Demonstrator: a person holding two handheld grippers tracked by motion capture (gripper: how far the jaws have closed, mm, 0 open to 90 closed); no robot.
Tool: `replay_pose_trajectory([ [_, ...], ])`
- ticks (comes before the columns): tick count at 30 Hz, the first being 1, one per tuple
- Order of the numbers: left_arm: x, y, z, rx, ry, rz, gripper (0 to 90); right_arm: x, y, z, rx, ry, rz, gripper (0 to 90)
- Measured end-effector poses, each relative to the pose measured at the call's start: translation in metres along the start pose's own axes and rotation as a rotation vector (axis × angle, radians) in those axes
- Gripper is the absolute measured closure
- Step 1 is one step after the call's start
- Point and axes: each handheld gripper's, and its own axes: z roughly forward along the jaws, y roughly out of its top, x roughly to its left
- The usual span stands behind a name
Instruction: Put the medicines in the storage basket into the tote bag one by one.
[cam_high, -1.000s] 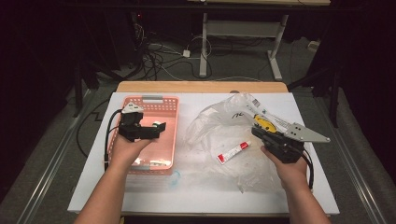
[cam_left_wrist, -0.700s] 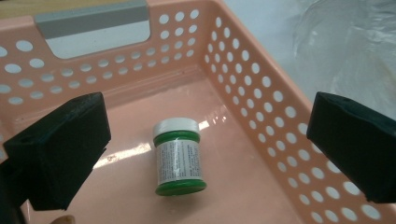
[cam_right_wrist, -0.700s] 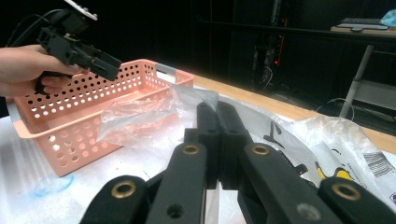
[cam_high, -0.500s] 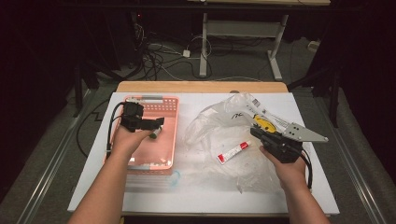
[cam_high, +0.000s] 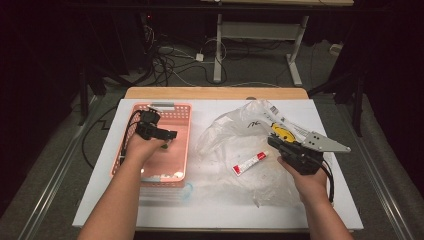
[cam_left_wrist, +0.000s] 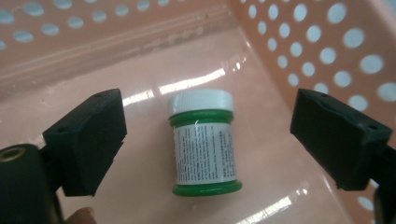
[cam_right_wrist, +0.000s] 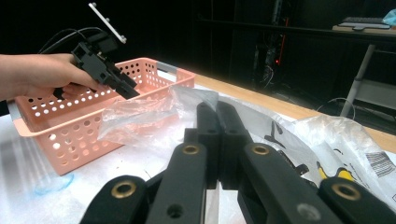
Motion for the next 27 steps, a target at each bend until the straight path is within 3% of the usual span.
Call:
replay_pose_trajectory([
  [8, 0.001, 0.000, 0.012, 0.109, 0.042, 0.013, 21.3, -0.001, -0.001, 0.002, 0.003, 0.005, 0.002, 90.0],
  [21, -0.002, -0.002, 0.023, 0.177, 0.052, 0.046, 44.4, 0.001, -0.001, 0.002, 0.007, 0.007, 0.001, 90.0],
  [27, -0.003, 0.001, 0.025, 0.203, 0.065, 0.061, 48.3, 0.000, -0.002, 0.003, 0.009, 0.007, 0.002, 90.0],
])
